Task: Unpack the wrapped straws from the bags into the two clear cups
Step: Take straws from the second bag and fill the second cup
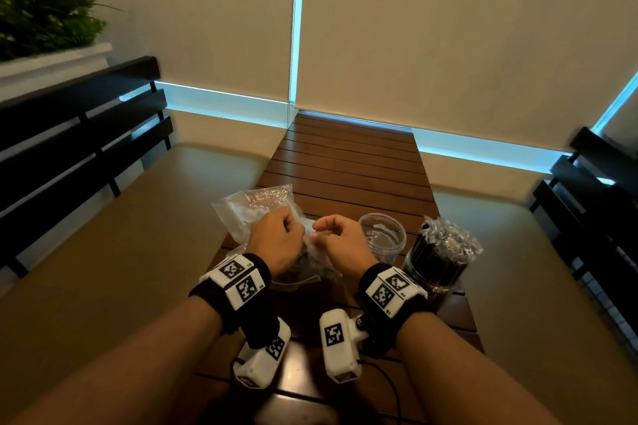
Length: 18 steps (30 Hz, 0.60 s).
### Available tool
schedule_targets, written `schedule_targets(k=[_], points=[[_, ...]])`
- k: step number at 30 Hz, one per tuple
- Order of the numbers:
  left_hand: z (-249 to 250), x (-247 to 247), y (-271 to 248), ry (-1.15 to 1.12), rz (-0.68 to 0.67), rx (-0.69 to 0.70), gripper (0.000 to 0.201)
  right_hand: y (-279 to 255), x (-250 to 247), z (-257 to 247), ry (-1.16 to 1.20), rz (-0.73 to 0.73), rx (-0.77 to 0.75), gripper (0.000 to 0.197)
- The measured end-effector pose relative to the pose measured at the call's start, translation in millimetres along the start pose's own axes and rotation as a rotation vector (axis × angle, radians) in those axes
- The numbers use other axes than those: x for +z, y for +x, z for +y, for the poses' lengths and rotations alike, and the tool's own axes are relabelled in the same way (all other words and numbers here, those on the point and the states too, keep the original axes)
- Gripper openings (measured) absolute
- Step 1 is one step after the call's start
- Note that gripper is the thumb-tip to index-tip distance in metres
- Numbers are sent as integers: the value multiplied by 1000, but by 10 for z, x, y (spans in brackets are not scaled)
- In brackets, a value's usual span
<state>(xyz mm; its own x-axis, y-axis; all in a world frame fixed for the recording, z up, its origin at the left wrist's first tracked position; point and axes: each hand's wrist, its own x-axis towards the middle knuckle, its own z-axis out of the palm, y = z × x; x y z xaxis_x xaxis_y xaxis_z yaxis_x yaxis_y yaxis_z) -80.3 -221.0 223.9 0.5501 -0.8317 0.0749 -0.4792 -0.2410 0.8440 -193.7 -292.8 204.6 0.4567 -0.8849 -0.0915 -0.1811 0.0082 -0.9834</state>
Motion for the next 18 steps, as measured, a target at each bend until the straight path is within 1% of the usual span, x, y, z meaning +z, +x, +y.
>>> schedule_targets(k=[2,3,6,8,10,12,15,18], points=[[-17,-13,4,-22,-10,3,19,30,9,4,11,36,-4,17],[-14,-20,-7,-15,-11,10,19,42,19,8,-24,49,-23,18],[-58,-28,2,-19,16,-15,21,44,79,9,-293,49,-161,17],[-100,-36,35,-63,-38,-98,23,9,129,9,-356,41,-229,14],[-128,-29,58,-30,-122,-166,26,-16,149,32,-367,48,-242,11],[-145,-10,76,10,-155,-157,26,-44,140,52,-420,25,-255,10],[-204,16,84,72,-127,-92,30,-30,93,58,-648,-70,-309,8],[-244,14,82,169,-168,-68,28,-11,66,24,-811,-101,-333,8]])
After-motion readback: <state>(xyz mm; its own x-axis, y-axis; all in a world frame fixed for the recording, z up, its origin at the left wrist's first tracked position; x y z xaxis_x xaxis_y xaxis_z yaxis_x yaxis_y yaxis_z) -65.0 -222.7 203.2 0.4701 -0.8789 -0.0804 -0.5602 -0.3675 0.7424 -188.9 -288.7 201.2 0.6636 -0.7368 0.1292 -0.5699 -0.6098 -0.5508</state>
